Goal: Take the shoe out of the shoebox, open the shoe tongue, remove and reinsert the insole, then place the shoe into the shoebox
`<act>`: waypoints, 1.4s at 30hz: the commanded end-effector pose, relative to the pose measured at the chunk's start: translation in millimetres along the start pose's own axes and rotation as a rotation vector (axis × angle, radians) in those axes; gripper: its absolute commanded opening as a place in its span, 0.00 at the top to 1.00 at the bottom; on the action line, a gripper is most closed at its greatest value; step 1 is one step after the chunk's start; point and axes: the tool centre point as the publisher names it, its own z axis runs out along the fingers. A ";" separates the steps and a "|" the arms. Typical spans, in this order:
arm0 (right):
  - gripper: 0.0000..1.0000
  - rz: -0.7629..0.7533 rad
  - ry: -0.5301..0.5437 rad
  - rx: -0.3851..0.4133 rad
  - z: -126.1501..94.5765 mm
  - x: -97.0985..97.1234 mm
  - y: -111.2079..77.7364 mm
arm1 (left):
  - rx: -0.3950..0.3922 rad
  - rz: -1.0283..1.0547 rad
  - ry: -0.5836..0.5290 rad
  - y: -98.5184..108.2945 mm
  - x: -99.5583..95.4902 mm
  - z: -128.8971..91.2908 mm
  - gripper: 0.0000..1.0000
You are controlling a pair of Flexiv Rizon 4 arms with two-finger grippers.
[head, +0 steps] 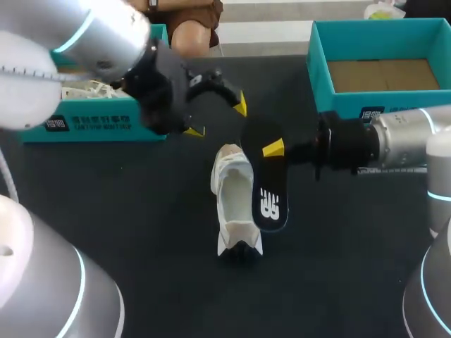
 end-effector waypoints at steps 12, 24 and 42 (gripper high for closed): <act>1.00 -0.021 0.001 -0.028 4.1 2.1 -1.2 | -0.012 0.002 -0.552 -6.6 11.6 -1.3 0.00; 1.00 -0.027 0.008 -0.034 1.8 6.1 -3.0 | -0.023 -0.130 -0.642 -16.4 19.9 13.2 0.00; 1.00 -0.025 0.032 -0.027 18.5 2.2 -3.6 | -0.032 -0.197 -0.676 -11.1 29.1 36.2 0.00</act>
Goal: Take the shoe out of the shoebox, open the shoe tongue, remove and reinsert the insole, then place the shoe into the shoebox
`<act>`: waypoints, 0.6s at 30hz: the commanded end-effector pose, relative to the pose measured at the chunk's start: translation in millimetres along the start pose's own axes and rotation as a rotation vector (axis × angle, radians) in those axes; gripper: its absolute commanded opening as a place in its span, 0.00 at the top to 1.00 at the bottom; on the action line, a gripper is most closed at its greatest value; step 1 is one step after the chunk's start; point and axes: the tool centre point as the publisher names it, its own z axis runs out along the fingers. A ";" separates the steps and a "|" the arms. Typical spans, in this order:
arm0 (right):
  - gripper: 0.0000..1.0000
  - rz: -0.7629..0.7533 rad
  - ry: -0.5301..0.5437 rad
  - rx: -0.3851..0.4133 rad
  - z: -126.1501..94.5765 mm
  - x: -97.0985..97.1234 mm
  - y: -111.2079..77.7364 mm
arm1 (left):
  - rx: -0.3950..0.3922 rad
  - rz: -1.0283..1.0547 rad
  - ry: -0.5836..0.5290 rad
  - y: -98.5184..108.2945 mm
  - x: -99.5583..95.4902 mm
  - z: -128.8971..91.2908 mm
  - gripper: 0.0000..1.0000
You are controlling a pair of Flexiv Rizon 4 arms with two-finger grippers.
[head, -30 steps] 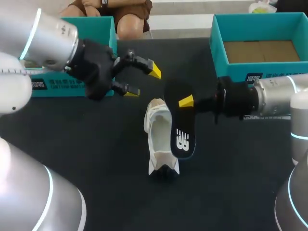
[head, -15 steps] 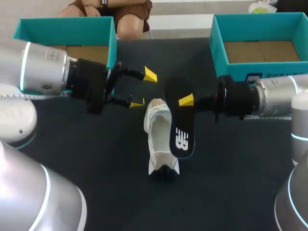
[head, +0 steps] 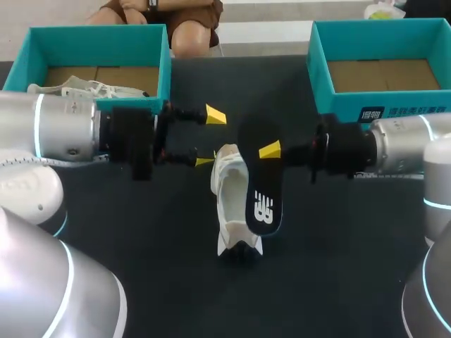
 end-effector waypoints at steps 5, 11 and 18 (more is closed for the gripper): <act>1.00 -0.007 0.009 -0.010 15.9 2.5 5.2 | 0.015 0.002 -0.054 0.9 19.2 18.2 0.00; 1.00 -0.022 0.014 0.002 27.2 7.2 5.8 | 0.007 0.018 -0.059 4.5 26.0 30.7 0.00; 1.00 -0.030 0.025 0.007 39.2 7.8 1.0 | -0.007 0.006 -0.079 12.4 22.1 39.9 0.17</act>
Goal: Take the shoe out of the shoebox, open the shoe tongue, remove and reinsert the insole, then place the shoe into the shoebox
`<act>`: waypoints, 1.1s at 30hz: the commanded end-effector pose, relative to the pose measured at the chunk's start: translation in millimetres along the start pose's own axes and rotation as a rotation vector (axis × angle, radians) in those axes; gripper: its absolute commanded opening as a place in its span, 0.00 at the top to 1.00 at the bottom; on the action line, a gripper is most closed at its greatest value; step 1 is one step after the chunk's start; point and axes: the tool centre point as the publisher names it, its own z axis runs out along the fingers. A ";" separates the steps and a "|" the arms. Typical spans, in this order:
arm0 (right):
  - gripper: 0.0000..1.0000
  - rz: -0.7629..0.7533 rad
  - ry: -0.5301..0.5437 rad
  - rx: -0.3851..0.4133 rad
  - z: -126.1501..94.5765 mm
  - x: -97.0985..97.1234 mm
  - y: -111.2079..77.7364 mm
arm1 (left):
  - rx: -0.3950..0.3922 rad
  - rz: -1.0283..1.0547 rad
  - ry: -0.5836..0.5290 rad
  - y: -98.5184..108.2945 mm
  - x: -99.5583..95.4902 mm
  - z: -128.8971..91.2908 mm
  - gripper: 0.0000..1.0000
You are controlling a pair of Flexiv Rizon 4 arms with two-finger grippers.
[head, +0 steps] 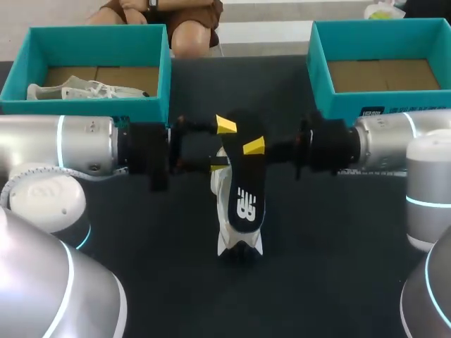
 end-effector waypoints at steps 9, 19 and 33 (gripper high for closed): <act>1.00 -0.019 0.014 0.007 17.8 -2.3 3.6 | -0.008 -0.023 -0.012 8.8 0.9 22.3 0.54; 1.00 -0.022 0.015 0.009 19.1 -2.0 6.1 | -0.024 -0.046 -0.017 9.0 1.3 26.0 0.68; 1.00 -0.019 0.013 -0.003 15.8 -3.5 6.5 | -0.039 -0.075 -0.024 6.6 4.3 23.4 0.77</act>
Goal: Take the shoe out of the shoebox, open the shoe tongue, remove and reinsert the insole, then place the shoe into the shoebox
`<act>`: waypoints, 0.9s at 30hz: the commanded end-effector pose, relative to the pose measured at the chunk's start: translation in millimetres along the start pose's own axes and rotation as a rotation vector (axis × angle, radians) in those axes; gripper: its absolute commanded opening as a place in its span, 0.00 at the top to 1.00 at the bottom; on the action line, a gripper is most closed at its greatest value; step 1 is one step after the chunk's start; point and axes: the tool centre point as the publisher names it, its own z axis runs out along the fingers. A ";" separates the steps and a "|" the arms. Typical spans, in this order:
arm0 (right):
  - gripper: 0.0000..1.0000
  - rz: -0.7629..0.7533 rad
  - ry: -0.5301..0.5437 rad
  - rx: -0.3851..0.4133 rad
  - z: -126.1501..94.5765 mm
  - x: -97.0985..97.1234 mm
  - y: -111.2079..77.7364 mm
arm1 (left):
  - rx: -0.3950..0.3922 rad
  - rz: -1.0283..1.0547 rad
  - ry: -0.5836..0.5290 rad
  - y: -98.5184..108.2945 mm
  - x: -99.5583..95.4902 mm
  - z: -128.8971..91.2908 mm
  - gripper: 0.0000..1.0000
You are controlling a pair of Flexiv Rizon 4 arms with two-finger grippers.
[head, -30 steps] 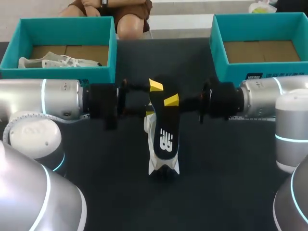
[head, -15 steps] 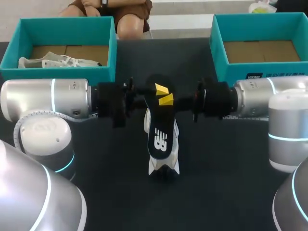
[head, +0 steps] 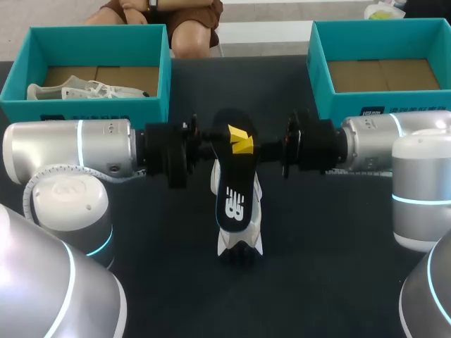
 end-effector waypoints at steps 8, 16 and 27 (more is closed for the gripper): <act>1.00 0.006 0.001 0.000 -1.1 -0.5 -1.1 | -0.016 -0.004 0.003 1.1 4.1 -6.5 0.83; 1.00 0.009 0.003 0.001 -0.4 -1.5 -0.6 | -0.044 -0.012 0.004 2.6 6.3 -6.1 1.00; 0.00 0.002 -0.006 -0.033 -5.9 0.0 -12.6 | -0.045 -0.039 0.008 9.3 6.6 -9.0 1.00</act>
